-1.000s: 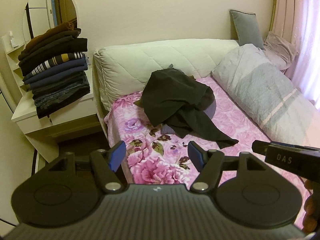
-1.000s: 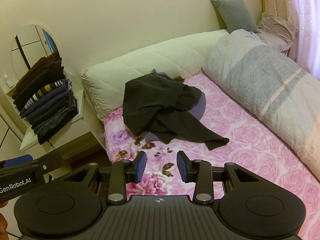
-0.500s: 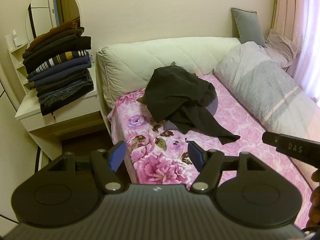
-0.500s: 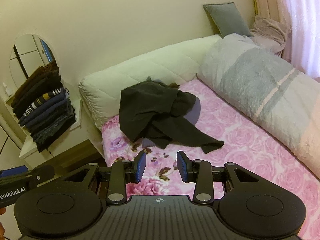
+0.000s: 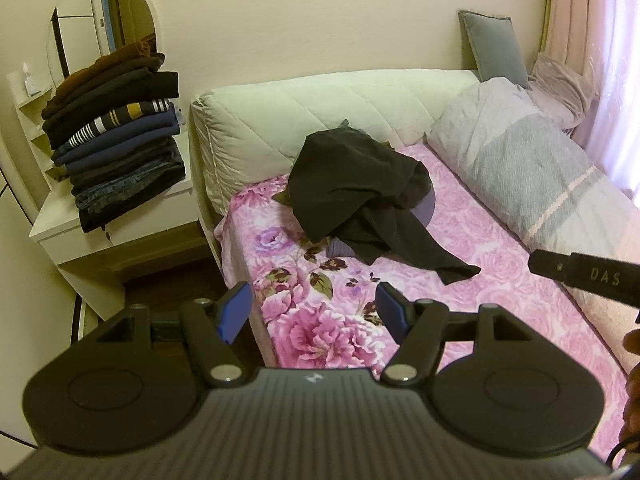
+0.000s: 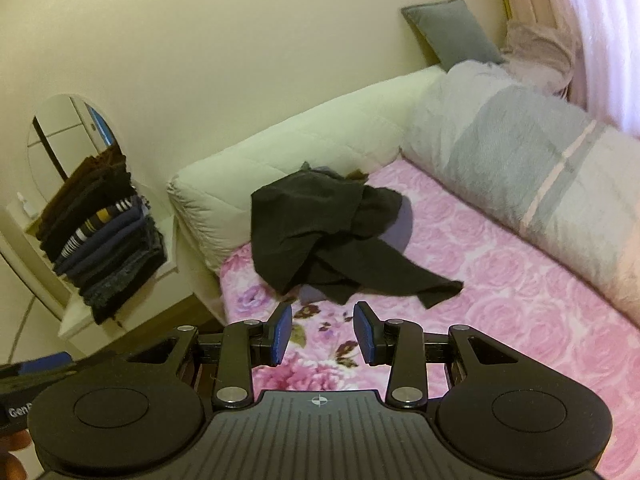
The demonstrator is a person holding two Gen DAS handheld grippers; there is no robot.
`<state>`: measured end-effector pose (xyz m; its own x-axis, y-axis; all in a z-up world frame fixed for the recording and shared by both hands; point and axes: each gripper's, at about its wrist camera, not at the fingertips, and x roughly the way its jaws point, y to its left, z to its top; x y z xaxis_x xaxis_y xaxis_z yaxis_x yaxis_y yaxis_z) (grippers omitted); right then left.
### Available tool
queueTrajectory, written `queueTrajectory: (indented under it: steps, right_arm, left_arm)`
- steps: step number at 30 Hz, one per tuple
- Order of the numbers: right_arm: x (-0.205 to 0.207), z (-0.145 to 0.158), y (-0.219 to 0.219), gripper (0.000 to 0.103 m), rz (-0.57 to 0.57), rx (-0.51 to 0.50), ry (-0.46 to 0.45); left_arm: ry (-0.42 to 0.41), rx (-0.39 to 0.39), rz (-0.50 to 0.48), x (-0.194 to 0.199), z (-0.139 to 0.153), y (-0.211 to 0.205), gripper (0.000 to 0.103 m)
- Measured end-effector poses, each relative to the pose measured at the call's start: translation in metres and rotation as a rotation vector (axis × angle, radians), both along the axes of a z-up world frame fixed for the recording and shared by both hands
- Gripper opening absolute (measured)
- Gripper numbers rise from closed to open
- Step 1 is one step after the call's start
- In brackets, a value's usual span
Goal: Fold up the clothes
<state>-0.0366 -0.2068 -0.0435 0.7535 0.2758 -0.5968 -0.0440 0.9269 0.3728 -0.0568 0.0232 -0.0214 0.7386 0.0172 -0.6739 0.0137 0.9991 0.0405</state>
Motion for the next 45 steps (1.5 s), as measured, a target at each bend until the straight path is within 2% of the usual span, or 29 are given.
queueTrajectory:
  steps: [6,24,30,35,36,37,38,45]
  right_arm:
    - [0.007,-0.002,-0.004,0.038,-0.018,0.027,0.020]
    - [0.013,-0.007,0.002,0.038,-0.052,-0.013,0.022]
    - [0.023,-0.008,0.001,0.038,-0.080,-0.016,0.012]
    - [0.042,-0.014,-0.003,0.039,-0.111,0.025,0.033]
    - [0.047,-0.016,-0.004,0.062,-0.119,0.029,0.036]
    - [0.053,-0.018,-0.005,0.098,-0.127,0.033,0.039]
    - [0.058,-0.020,-0.005,0.101,-0.135,0.037,0.042]
    - [0.096,-0.033,-0.010,0.101,-0.190,0.063,0.064]
  left_arm:
    - [0.006,-0.010,0.007,0.007,0.004,0.007,0.065]
    - [0.025,-0.027,-0.055,0.034,0.003,0.000,0.065]
    - [0.035,-0.032,-0.074,0.053,0.000,0.003,0.065]
    - [0.049,-0.048,-0.093,0.080,-0.007,0.006,0.065]
    - [0.054,-0.051,-0.098,0.087,-0.009,0.006,0.065]
    - [0.058,-0.054,-0.103,0.093,-0.011,0.006,0.065]
    - [0.062,-0.056,-0.109,0.100,-0.013,0.006,0.065]
    - [0.093,-0.065,-0.153,0.157,-0.027,0.004,0.065]
